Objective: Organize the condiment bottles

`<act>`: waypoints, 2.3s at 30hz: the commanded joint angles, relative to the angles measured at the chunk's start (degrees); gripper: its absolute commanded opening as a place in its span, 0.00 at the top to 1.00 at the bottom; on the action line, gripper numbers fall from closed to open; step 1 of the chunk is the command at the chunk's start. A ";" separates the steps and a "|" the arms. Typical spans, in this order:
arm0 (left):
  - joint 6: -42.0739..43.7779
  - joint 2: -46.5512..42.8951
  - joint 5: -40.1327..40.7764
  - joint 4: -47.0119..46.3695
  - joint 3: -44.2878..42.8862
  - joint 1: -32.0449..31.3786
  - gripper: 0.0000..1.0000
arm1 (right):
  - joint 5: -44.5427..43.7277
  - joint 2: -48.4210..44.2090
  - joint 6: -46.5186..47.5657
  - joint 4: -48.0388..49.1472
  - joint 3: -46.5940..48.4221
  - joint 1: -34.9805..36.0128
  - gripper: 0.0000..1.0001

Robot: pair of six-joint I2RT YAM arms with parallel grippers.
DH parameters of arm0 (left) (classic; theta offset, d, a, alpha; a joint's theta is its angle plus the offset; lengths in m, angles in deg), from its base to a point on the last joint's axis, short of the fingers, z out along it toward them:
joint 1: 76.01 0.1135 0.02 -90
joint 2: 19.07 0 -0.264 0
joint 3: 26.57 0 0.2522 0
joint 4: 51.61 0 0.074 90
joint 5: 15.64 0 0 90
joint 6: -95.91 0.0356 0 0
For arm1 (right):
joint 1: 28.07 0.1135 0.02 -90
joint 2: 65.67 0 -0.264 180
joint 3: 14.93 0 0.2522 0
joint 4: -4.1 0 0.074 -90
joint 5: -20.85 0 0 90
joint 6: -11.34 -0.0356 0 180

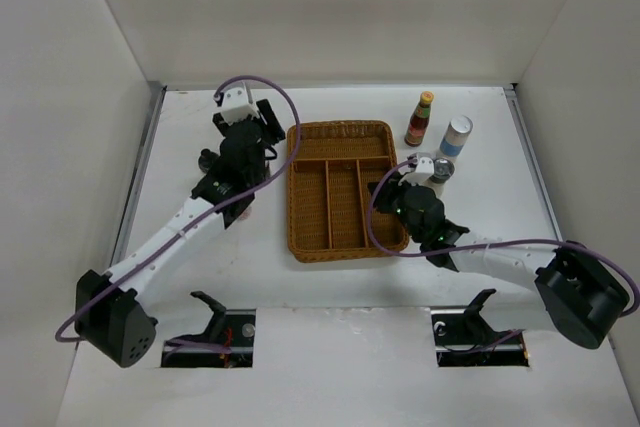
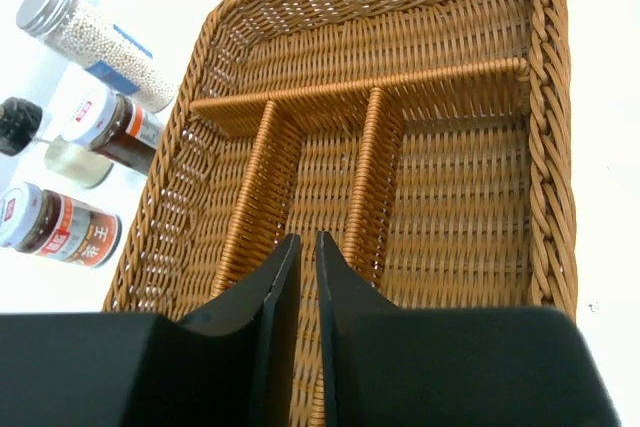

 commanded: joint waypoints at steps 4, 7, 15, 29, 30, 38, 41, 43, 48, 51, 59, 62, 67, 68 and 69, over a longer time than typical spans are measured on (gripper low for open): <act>0.50 8.02 -2.96 2.96 -8.40 7.74 0.23 | 2.27 1.99 0.09 3.35 2.26 0.48 0.52; 0.06 11.89 -2.78 3.58 -9.99 10.55 0.14 | 3.85 2.43 0.35 3.61 2.79 1.00 0.25; -1.43 23.06 -6.30 5.95 -15.00 16.18 0.12 | 3.77 2.70 0.79 4.75 2.35 1.09 0.17; -0.91 36.15 -9.29 5.51 -22.03 20.05 0.29 | 2.80 2.70 1.15 4.58 2.09 1.09 0.15; -0.65 36.16 -9.29 5.25 -21.95 20.05 0.34 | 2.97 3.05 0.88 4.58 2.09 1.09 0.15; 0.93 26.69 -6.39 -1.94 -17.47 19.27 0.65 | 2.89 3.23 0.53 4.40 2.09 1.09 0.16; 4.09 21.49 -6.12 -5.99 -18.16 16.90 0.65 | 2.36 2.79 0.79 4.76 1.91 1.09 0.16; 6.73 19.99 -6.04 -6.70 -19.92 14.44 0.65 | 2.36 3.40 0.35 5.02 1.74 0.65 0.16; 8.23 20.77 -7.52 -6.79 -22.99 7.76 0.65 | 0.35 1.47 0.18 5.81 0.42 0.39 0.16; 7.88 23.23 -9.46 -7.05 -23.53 4.24 0.65 | -1.15 -0.11 -0.18 6.07 -0.46 -0.14 0.17; 7.36 31.05 -10.77 -10.30 -25.29 1.25 0.64 | -2.56 -3.01 0.00 6.34 -1.86 -1.11 0.18; 7.53 34.30 -12.54 -11.36 -25.55 1.42 0.64 | -3.09 -3.63 -0.35 6.87 -2.75 -2.07 0.18; 7.27 37.47 -11.92 -11.62 -22.91 1.42 0.63 | -3.70 -5.21 -0.44 6.60 -3.27 -2.60 0.17; 7.18 37.74 -11.75 -11.97 -22.04 1.42 0.61 | -3.62 -5.12 -0.44 6.25 -3.19 -2.86 0.17; 6.92 38.00 -11.49 -12.15 -21.34 1.42 0.59 | -3.44 -5.21 -0.35 6.08 -3.01 -2.78 0.18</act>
